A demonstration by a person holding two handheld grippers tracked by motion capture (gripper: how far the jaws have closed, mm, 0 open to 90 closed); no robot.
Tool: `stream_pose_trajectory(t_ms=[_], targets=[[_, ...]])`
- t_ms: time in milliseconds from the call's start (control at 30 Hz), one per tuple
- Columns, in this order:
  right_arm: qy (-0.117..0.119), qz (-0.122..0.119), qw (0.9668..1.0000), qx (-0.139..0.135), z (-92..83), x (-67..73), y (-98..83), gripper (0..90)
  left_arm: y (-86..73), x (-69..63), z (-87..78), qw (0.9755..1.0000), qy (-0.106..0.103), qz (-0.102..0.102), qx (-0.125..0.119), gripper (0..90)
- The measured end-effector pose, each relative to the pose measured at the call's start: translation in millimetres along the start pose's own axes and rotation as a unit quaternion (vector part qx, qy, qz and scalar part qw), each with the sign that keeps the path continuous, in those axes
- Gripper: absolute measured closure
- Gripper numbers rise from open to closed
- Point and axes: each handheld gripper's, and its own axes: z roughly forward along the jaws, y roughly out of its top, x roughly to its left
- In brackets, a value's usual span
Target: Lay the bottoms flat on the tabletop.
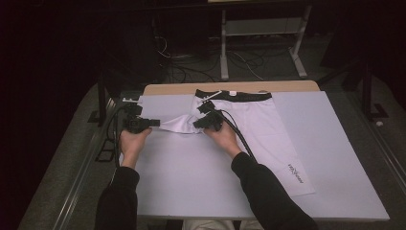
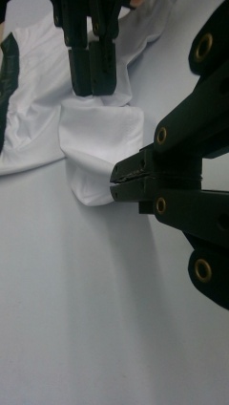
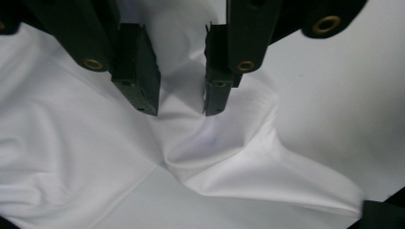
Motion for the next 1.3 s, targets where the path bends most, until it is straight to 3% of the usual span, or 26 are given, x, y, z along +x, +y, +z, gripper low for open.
stream_pose_trajectory(t_ms=[133, 200, 333, 500, 600, 667, 800, 1033, 1200, 1300], targets=[[0.026, 0.018, 0.9995, -0.009, 4.3, -4.4, 0.9, 61.0, 0.6, 0.6, 3.0, 1.0000, -0.003, -0.003, -0.002, 89.2], [0.033, 0.007, 0.9994, -0.006, 8.4, 0.3, 0.4, 58.5, 0.0, 1.5, 5.2, 1.0000, -0.002, -0.003, 0.002, 89.2], [0.004, -0.021, 0.9998, 0.002, 17.7, 12.1, -0.1, 57.7, -1.3, 1.8, 7.6, 1.0000, -0.002, -0.006, 0.004, 89.2], [-0.064, -0.068, 0.9955, 0.009, 21.0, 27.5, -0.7, 68.8, -0.9, 1.4, 8.0, 1.0000, -0.003, -0.005, 0.003, 89.2], [-0.084, -0.072, 0.9938, 0.007, 21.8, 30.8, -0.9, 78.1, -1.7, 1.3, 8.5, 1.0000, -0.003, -0.005, 0.004, 89.2], [-0.070, -0.054, 0.9961, 0.005, 20.0, 25.4, -0.2, 83.4, -2.2, 1.3, 8.6, 1.0000, -0.003, -0.007, 0.004, 89.2], [-0.026, -0.008, 0.9996, 0.005, 15.9, 11.5, 1.2, 85.2, -1.5, 2.4, 6.9, 1.0000, -0.001, -0.006, 0.005, 89.2], [0.016, 0.014, 0.9998, -0.005, 1.0, 4.2, 6.3, 85.6, -1.2, 1.9, -0.6, 1.0000, 0.001, -0.002, 0.006, 89.2], [0.074, 0.027, 0.9969, -0.003, -20.9, 5.5, 11.3, 85.6, -1.7, -0.5, -12.8, 1.0000, -0.006, 0.002, 0.005, 89.2], [0.122, 0.037, 0.9918, 0.002, -39.7, 9.4, 12.0, 85.5, -4.5, -4.4, -20.7, 0.9998, -0.019, 0.005, 0.007, 89.2]])
